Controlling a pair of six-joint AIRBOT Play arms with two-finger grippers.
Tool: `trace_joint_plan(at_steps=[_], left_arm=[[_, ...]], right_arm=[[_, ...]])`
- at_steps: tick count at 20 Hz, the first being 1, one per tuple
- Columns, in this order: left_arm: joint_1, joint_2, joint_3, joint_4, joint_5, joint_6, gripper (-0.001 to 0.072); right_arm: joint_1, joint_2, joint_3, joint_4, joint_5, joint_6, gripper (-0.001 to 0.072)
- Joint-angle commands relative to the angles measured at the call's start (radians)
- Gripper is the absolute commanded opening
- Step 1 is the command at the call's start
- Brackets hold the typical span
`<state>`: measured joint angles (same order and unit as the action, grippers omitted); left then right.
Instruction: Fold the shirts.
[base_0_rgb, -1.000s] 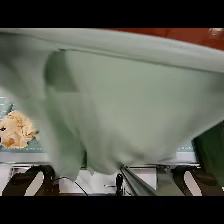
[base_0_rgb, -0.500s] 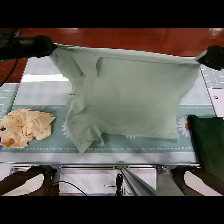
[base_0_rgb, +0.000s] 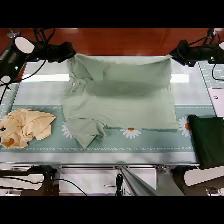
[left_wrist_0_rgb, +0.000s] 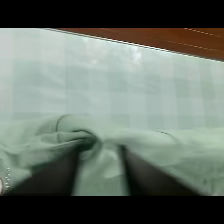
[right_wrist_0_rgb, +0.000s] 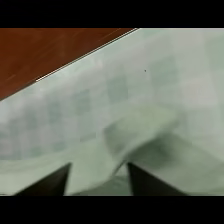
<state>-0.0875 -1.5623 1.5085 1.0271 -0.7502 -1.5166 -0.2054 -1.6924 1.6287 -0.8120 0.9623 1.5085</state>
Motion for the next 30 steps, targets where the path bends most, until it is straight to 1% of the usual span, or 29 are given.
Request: trace_joint_plan(at_steps=[1, 3, 5, 6, 7, 8, 9, 10, 11, 12, 13, 15, 17, 19, 22, 25, 26, 30], left_arm=[[0.008, -0.017, 0.015, -0.029, -0.076, 0.007, 0.0703], [0.071, -0.016, 0.066, -0.003, -0.332, 0.071, 0.0702], [0.153, -0.013, 0.077, 0.078, -0.594, 0.064, 0.0702], [0.196, -0.013, 0.057, 0.084, -0.711, 0.063, 0.0702], [0.226, -0.008, 0.021, 0.084, -0.787, 0.056, 0.0701], [0.251, 0.009, -0.045, 0.084, -0.830, 0.039, 0.0701], [0.269, 0.040, -0.124, 0.084, -0.832, 0.022, 0.0702], [0.285, 0.086, -0.222, 0.084, -0.805, 0.020, 0.0702], [0.301, 0.135, -0.314, 0.080, -0.759, 0.035, 0.0702], [0.318, 0.187, -0.412, 0.057, -0.723, 0.096, 0.0701], [0.340, 0.233, -0.500, 0.026, -0.695, 0.138, 0.0702], [0.394, 0.304, -0.639, -0.034, -0.648, 0.185, 0.0702], [0.458, 0.362, -0.737, -0.070, -0.579, 0.185, 0.0702], [0.509, 0.388, -0.802, -0.122, -0.526, 0.177, 0.0701], [0.508, 0.384, -0.884, -0.211, -0.449, 0.209, 0.0701], [0.459, 0.382, -0.938, -0.280, -0.318, 0.229, 0.0701], [0.436, 0.381, -0.944, -0.296, -0.285, 0.251, 0.0701], [0.360, 0.341, -0.945, -0.304, -0.243, 0.260, 0.0699]], right_arm=[[-0.016, -0.047, 0.024, 0.100, 0.057, -0.045, 0.0627], [-0.079, -0.028, 0.066, 0.094, 0.234, -0.139, 0.0627], [-0.173, 0.015, 0.081, 0.066, 0.407, -0.146, 0.0627], [-0.210, 0.038, 0.081, 0.010, 0.488, -0.151, 0.0626], [-0.241, 0.064, 0.079, -0.092, 0.556, -0.143, 0.0627], [-0.268, 0.099, 0.063, -0.195, 0.590, -0.129, 0.0626], [-0.290, 0.141, 0.025, -0.259, 0.594, -0.119, 0.0626], [-0.312, 0.193, -0.039, -0.283, 0.574, -0.116, 0.0626], [-0.338, 0.256, -0.132, -0.279, 0.525, -0.118, 0.0626], [-0.357, 0.317, -0.234, -0.262, 0.464, -0.118, 0.0625], [-0.373, 0.380, -0.351, -0.219, 0.401, -0.137, 0.0625], [-0.393, 0.477, -0.570, -0.114, 0.319, -0.199, 0.0625], [-0.391, 0.542, -0.752, -0.020, 0.272, -0.270, 0.0626], [-0.391, 0.584, -0.887, 0.076, 0.244, -0.331, 0.0625], [-0.391, 0.607, -0.996, 0.160, 0.242, -0.388, 0.0625], [-0.391, 0.607, -1.027, 0.174, 0.275, -0.426, 0.0625], [-0.391, 0.607, -1.028, 0.175, 0.287, -0.429, 0.0625], [-0.391, 0.607, -1.028, 0.179, 0.291, -0.425, 0.0624]])
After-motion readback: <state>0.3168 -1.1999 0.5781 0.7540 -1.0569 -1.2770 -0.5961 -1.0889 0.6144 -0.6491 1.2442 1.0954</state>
